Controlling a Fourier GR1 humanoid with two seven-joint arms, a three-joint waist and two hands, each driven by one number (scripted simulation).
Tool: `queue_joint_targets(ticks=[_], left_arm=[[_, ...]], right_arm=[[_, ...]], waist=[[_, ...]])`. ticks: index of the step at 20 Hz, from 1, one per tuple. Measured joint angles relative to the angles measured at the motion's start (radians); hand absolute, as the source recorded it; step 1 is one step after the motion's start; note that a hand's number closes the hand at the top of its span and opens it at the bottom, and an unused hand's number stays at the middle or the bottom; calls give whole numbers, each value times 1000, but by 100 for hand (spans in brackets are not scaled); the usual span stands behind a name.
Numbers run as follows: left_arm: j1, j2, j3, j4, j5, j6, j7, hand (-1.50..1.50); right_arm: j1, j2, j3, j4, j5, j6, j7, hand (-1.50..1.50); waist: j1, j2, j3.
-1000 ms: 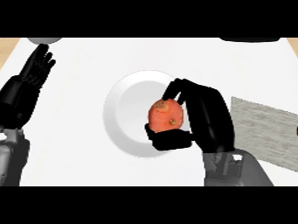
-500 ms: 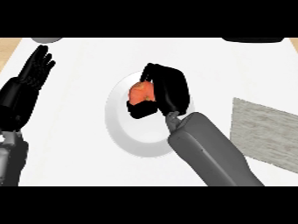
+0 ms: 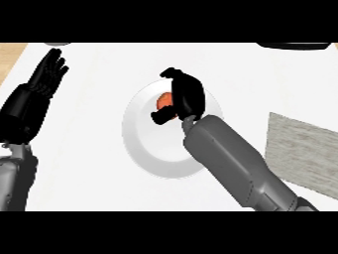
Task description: Pick the squash from the placemat and place it in the plate
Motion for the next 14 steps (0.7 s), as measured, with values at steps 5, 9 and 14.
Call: queue_joint_targets(ticks=[5, 9, 14], left_arm=[[-12, -13, -16, -5, -6, 2, 6, 0], [-24, -15, -12, 19, -5, -1, -1, 0], [-16, -18, -10, 13, -13, 8, 4, 0]], right_arm=[[-26, 1, 54, 42, -183, -106, -90, -150], [-35, 0, 46, 55, -281, -219, -198, -150], [-34, 1, -22, 28, -412, -286, -333, -150]], waist=[[17, 3, 1], [15, 4, 1], [-1, 0, 1]])
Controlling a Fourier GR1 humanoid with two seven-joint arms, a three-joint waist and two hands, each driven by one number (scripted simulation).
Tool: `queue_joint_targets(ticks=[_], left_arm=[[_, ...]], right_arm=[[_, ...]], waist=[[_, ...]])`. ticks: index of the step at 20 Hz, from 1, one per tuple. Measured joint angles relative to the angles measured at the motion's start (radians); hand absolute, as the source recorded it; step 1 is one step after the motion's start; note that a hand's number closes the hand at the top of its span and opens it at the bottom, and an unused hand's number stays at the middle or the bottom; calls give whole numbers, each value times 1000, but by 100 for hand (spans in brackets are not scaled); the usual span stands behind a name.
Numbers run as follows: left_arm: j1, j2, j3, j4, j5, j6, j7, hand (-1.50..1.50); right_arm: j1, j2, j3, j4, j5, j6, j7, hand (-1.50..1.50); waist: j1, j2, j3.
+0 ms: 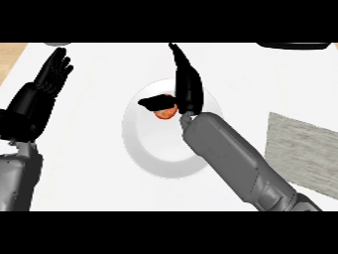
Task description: Pick the squash from the placemat and place it in the plate
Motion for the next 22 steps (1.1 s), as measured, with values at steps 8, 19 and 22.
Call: queue_joint_targets(ticks=[8, 19, 22], left_arm=[[26, 8, 24, -7, -11, 13, -5, 0], [35, 18, 49, -48, 9, 6, 43, 0], [36, 16, 47, -34, 4, 1, 31, 0]], right_arm=[[142, -42, -132, -130, -77, 20, -136, -150], [488, -274, -255, -491, -162, 223, -235, -150], [584, -329, -291, -573, -184, 288, -262, -150]], waist=[[-43, -11, -1], [-57, -15, -1], [-57, -14, -1]])
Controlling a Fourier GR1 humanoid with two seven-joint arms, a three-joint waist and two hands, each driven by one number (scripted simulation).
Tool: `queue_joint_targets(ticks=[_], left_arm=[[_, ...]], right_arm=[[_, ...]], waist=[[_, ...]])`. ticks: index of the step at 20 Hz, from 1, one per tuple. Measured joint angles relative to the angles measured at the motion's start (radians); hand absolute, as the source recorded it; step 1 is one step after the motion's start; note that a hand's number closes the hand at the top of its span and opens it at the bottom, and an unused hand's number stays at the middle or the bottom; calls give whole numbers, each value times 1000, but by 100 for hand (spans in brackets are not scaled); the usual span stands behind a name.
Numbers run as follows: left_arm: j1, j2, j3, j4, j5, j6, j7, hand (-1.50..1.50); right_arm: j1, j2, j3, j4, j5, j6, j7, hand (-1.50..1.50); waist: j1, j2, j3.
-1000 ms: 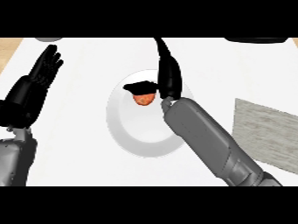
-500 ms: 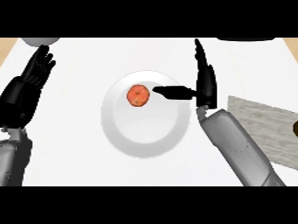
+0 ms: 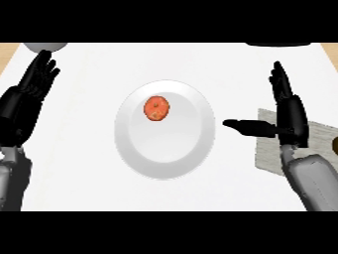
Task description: Pick the squash from the placemat and place it in the plate
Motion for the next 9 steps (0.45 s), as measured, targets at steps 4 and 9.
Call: queue_joint_targets(ticks=[4, 9], left_arm=[[25, -12, -9, -33, -4, 2, 10, 0], [1, -8, 3, 2, -3, -6, -9, 0]], right_arm=[[106, -69, -71, -59, -39, 98, -53, -150], [163, -108, -160, -47, -53, 198, -124, -150]], waist=[[2, 0, 0], [4, 1, 0]])
